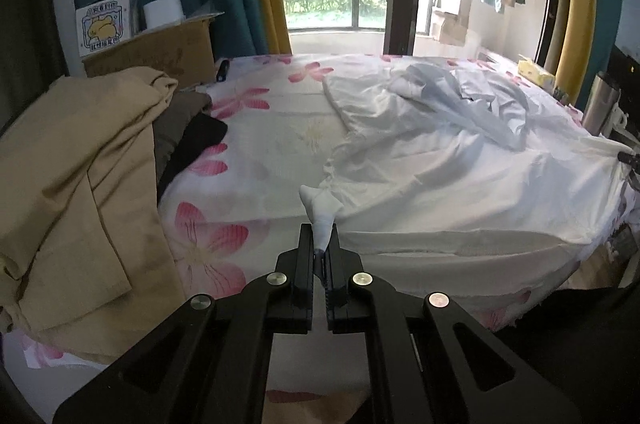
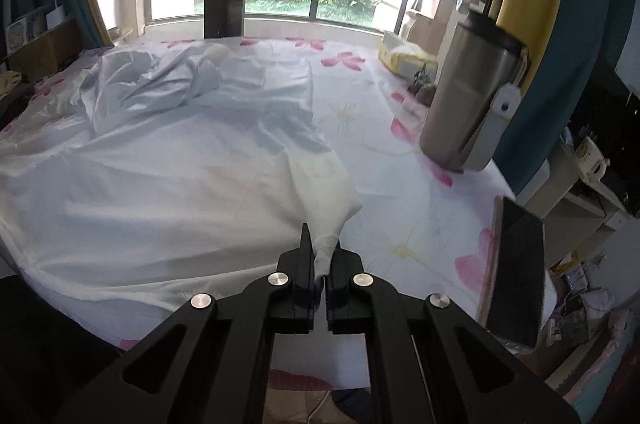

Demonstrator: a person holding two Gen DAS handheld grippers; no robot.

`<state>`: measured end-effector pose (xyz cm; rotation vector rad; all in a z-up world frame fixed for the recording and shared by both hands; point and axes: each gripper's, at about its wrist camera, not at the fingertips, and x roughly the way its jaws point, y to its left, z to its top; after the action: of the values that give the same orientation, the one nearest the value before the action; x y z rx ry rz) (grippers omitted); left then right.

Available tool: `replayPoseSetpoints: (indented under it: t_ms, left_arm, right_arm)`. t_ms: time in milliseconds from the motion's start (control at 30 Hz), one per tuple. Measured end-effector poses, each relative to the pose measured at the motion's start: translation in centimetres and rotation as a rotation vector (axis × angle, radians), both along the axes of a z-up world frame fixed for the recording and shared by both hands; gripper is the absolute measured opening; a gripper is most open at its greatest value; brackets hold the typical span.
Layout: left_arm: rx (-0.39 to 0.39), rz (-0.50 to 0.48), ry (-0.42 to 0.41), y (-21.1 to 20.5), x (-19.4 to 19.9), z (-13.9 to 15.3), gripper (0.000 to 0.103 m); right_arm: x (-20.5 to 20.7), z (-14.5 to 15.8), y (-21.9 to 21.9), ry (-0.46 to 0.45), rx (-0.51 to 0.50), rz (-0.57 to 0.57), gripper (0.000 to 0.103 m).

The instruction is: Fold large clothes

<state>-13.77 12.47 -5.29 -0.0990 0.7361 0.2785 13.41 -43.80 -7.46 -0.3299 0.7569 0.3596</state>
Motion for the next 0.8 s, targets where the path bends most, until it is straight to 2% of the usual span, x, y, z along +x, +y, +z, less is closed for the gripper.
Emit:
replayPoseSetpoints:
  t_ms: [233, 500, 800]
  left_arm:
    - [-0.003, -0.002, -0.045, 0.3, 0.3, 1.4, 0.005]
    - [0.046, 0.004, -0.090, 0.4, 1.4, 3.1, 0.005]
    - [0.060, 0.010, -0.132, 1.1, 3.2, 4.8, 0.005]
  right_arm:
    - [0.3, 1.6, 0.5, -0.033, 0.004, 0.001, 0.004]
    - [1.2, 3.4, 0.8, -0.067, 0.014, -0.005, 0.004]
    - [2.9, 5.2, 1.7, -0.108, 0.029, -0.004, 0.004]
